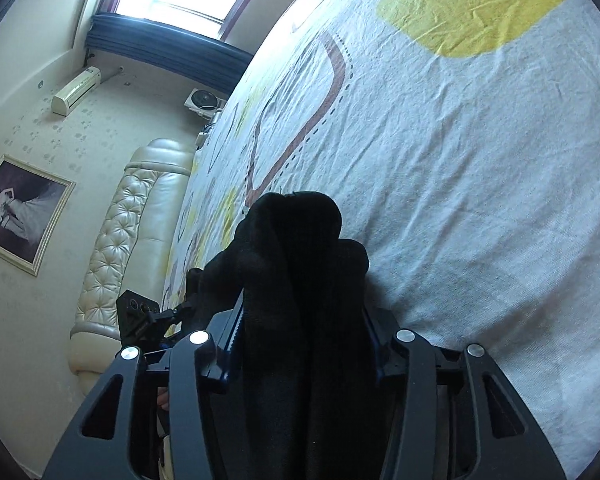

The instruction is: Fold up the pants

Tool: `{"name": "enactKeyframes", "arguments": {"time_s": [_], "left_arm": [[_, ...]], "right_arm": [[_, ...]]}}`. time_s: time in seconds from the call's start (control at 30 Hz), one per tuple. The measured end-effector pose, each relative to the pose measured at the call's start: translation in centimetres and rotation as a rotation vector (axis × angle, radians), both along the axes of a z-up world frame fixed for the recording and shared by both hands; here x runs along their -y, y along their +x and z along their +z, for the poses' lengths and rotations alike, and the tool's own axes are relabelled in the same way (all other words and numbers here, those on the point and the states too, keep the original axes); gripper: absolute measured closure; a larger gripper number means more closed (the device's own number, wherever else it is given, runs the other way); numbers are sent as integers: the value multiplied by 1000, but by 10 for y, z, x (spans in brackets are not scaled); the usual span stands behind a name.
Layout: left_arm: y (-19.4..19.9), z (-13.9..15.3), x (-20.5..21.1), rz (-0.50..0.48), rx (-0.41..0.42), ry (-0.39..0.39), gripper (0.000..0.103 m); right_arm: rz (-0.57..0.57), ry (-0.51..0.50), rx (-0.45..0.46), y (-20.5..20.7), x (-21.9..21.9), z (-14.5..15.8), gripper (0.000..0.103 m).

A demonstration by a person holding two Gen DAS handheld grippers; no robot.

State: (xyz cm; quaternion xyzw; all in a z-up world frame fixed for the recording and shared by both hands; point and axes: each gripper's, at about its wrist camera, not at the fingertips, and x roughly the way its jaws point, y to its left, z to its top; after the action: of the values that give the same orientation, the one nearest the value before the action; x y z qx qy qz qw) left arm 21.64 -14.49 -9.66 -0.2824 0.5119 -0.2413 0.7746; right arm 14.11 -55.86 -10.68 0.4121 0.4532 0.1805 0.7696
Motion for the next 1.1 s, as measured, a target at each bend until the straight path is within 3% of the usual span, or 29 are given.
{"name": "enactKeyframes", "arguments": {"time_s": [0.13,0.23,0.4,0.93,1.1], "left_arm": [[-6,9,-3,20,29,9,75],[-6,18,-5,28,56,45,78],[2,30,-33,76,80,54,79],[68,34,-210,295,73,132,79],[79,10,-229,304,9,67,72]], "right_arm": [[-14,-23,28,-3,-5,7,57],[-11,-33,58,1,-17,16,58],[27,-37,73,25,-43,23,58],[186,77,88,150,-210,3,58],[165,87,21,164,-217,-19,58]]}}
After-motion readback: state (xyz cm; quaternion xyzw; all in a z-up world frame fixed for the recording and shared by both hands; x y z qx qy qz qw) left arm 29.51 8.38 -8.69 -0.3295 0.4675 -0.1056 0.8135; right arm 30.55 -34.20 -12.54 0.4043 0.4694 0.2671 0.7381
